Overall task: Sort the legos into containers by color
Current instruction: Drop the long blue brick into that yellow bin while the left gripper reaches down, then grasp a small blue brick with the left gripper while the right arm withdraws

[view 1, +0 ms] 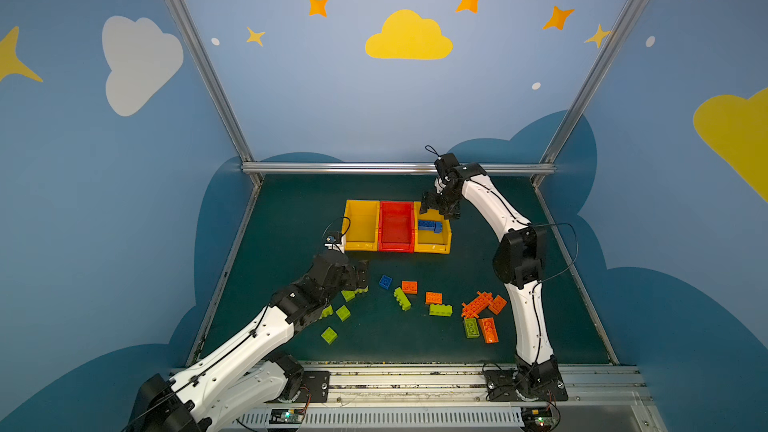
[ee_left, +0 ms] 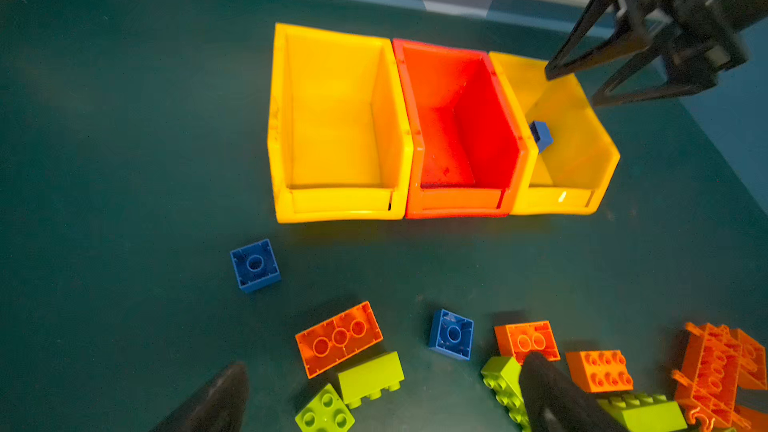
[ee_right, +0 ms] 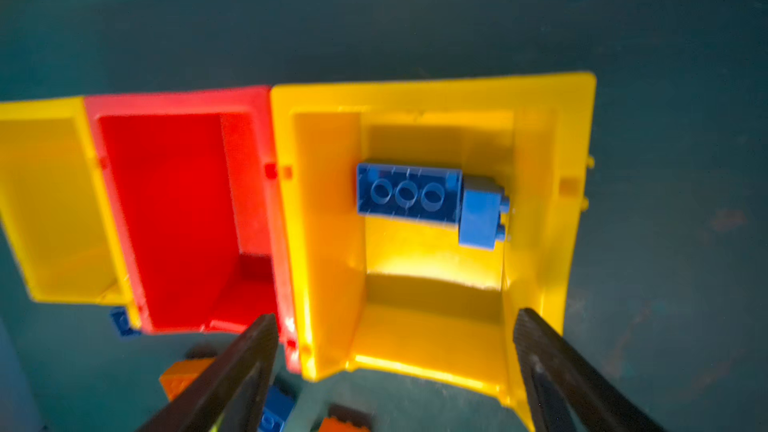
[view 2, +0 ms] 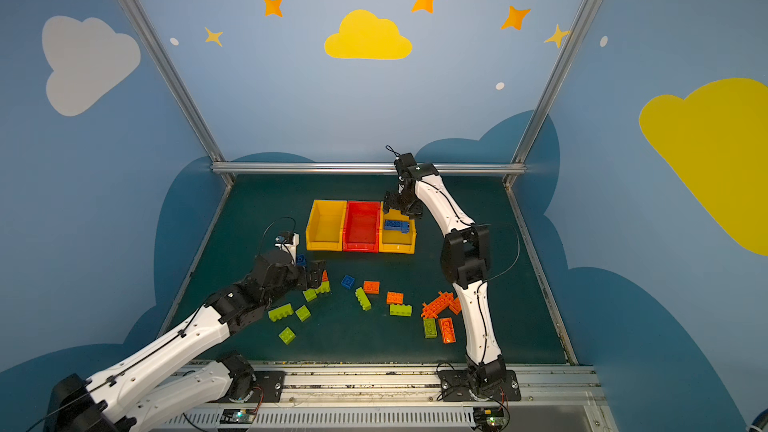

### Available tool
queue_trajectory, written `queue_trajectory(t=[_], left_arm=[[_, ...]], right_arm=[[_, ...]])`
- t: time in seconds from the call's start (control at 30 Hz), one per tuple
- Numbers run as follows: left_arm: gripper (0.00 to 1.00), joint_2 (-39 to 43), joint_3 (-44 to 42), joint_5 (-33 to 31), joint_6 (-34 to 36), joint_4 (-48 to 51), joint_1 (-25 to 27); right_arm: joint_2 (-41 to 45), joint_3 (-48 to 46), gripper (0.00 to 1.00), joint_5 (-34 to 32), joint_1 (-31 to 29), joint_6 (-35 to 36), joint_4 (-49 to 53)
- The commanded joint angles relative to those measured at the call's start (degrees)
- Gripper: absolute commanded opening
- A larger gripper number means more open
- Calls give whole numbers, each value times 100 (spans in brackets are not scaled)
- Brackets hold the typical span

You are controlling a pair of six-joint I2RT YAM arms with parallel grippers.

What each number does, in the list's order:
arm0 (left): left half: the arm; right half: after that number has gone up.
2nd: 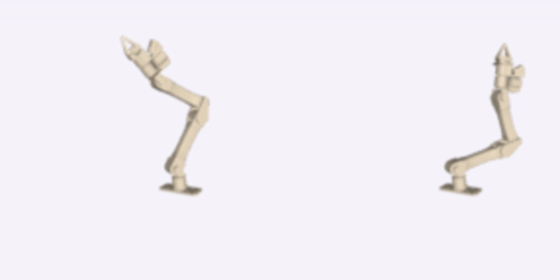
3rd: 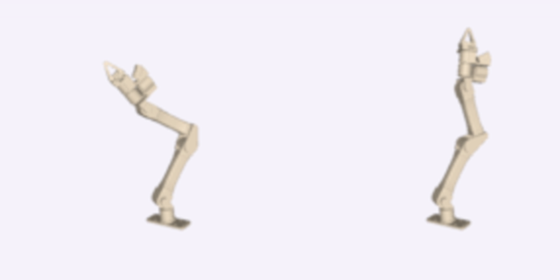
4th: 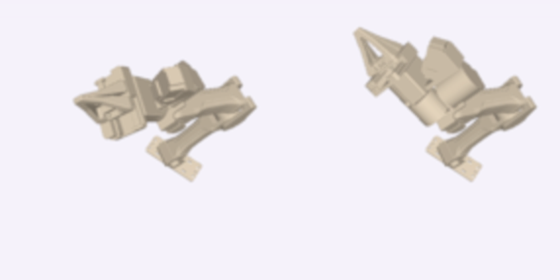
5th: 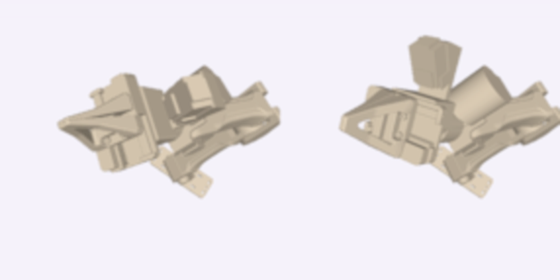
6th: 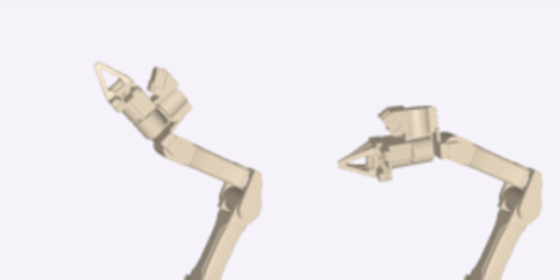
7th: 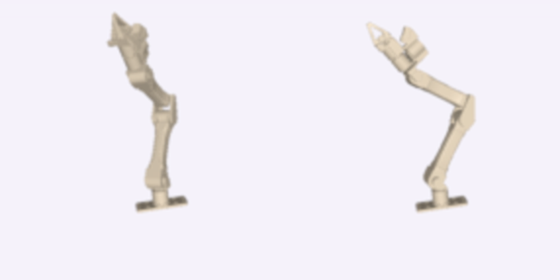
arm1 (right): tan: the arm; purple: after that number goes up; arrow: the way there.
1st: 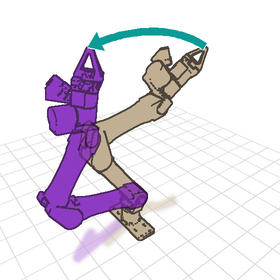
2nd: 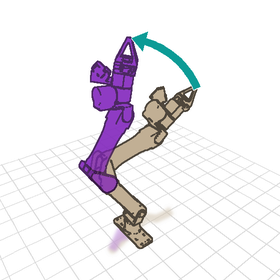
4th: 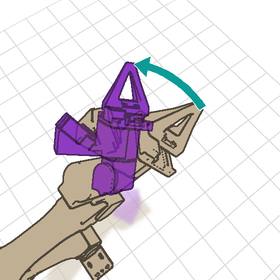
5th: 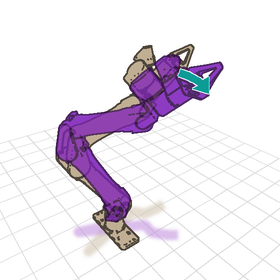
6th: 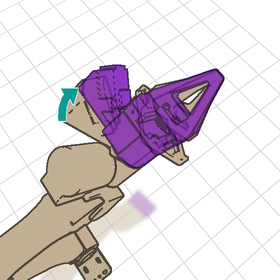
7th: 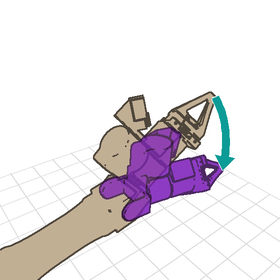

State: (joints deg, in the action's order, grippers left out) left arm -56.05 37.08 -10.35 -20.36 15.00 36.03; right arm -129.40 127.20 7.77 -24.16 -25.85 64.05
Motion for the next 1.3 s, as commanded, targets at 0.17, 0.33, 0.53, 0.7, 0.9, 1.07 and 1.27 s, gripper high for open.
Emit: queue_trajectory(t=[0.17,0.33,0.53,0.7,0.9,1.07,1.27], left_arm=[[100,-1125,389,1025,-123,-488,70],[99,-1912,655,1235,-74,-572,150],[95,-2741,1091,1558,-116,-307,168],[93,-3215,1186,1582,-298,-292,188],[87,-3660,1357,1513,-261,-136,224],[82,-3830,1407,1431,-222,-121,264],[60,-4015,1535,1356,-124,-8,281]], right_arm=[[2020,-1698,90,-93,102,172,66],[2804,-2773,90,-35,257,116,-41],[3287,-3350,95,-160,360,13,62],[3590,-3676,96,-205,460,0,93],[3915,-4038,95,-154,540,18,90],[4115,-4253,95,-115,659,58,115],[4233,-4385,95,-74,764,98,159]])
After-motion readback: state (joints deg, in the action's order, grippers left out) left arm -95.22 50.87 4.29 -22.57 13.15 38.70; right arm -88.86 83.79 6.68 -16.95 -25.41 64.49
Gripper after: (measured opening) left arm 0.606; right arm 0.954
